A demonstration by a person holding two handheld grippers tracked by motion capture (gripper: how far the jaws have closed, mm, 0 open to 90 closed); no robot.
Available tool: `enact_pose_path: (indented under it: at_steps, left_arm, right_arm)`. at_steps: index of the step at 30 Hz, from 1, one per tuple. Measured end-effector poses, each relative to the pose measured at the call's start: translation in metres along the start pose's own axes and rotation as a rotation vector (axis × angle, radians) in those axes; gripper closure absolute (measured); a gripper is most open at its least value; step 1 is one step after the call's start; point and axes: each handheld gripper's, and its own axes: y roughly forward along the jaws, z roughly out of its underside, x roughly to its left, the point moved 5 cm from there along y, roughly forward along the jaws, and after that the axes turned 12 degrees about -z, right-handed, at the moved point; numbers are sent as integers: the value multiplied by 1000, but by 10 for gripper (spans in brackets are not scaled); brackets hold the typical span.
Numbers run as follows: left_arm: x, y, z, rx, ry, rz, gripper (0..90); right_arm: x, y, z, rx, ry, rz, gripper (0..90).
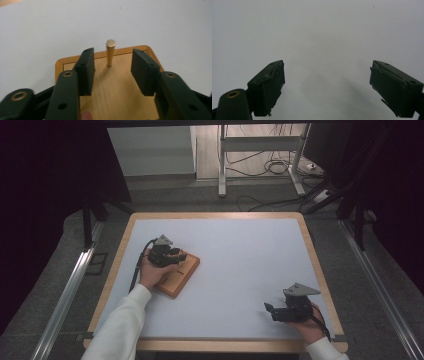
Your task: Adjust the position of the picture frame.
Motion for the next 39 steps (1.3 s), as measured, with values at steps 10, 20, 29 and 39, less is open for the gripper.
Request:
enact_pose_path:
  at_steps: [10, 20, 29, 39]
  left_arm:
    - [-2, 3, -8, -2, 25, 13, 673]
    - [-1, 5, -9, 20, 13, -1, 842]
    - [-26, -6, -15, 9, 56, 34, 846]
    - [-76, -22, -23, -3, 113, 133, 844]
  right_arm:
    - [0, 1, 1, 11, 0, 0, 131]
    - [-2, 2, 2, 17, 6, 0, 131]
    - [-2, 0, 1, 8, 8, 4, 131]
    - [0, 1, 0, 7, 0, 4, 131]
